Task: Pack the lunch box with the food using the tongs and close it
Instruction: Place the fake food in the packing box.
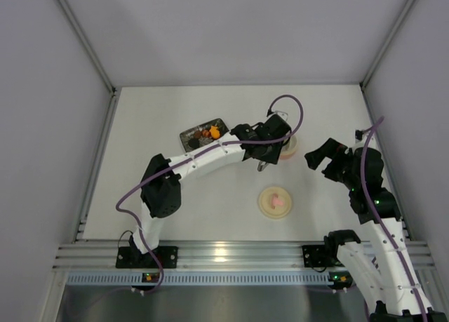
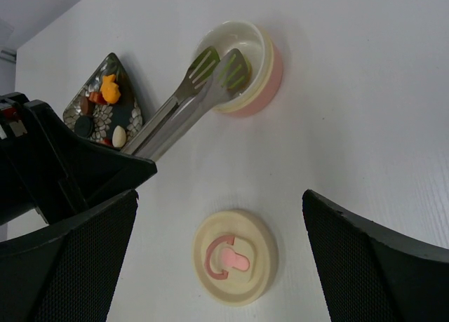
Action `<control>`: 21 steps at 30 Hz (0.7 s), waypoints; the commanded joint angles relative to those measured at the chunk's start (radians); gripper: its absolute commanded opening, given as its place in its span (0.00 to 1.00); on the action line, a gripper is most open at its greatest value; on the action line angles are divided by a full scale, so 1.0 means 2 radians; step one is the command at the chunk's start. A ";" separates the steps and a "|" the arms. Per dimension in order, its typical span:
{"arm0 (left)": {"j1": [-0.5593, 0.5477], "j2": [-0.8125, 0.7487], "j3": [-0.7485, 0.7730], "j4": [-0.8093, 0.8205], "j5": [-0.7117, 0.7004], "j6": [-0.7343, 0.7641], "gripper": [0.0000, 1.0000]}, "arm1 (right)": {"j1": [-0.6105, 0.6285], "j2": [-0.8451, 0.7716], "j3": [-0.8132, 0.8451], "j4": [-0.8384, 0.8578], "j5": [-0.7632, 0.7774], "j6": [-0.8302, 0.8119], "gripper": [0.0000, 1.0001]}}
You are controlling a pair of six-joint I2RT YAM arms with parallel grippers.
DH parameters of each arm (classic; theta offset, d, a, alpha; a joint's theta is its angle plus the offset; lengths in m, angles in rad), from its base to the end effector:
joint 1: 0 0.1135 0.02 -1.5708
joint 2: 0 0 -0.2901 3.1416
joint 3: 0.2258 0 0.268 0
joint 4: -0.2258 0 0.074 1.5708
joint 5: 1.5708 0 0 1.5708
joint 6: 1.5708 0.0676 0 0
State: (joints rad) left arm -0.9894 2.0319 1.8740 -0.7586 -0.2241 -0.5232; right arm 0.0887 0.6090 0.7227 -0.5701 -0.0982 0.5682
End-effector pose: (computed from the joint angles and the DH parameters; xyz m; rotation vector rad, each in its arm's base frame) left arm 0.2880 -0.4109 0.2805 0.4830 2.4464 -0.3763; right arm 0.1603 0.0209 0.3064 0.4284 2.0183 0.5104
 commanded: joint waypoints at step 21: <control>-0.001 0.010 0.040 0.040 -0.011 0.008 0.53 | -0.008 -0.011 0.009 -0.004 0.003 -0.006 1.00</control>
State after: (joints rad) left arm -0.9894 2.0575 1.9133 -0.7208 -0.2283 -0.5198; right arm 0.0887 0.5964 0.7223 -0.5697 -0.0982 0.5682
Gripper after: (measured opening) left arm 0.535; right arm 0.993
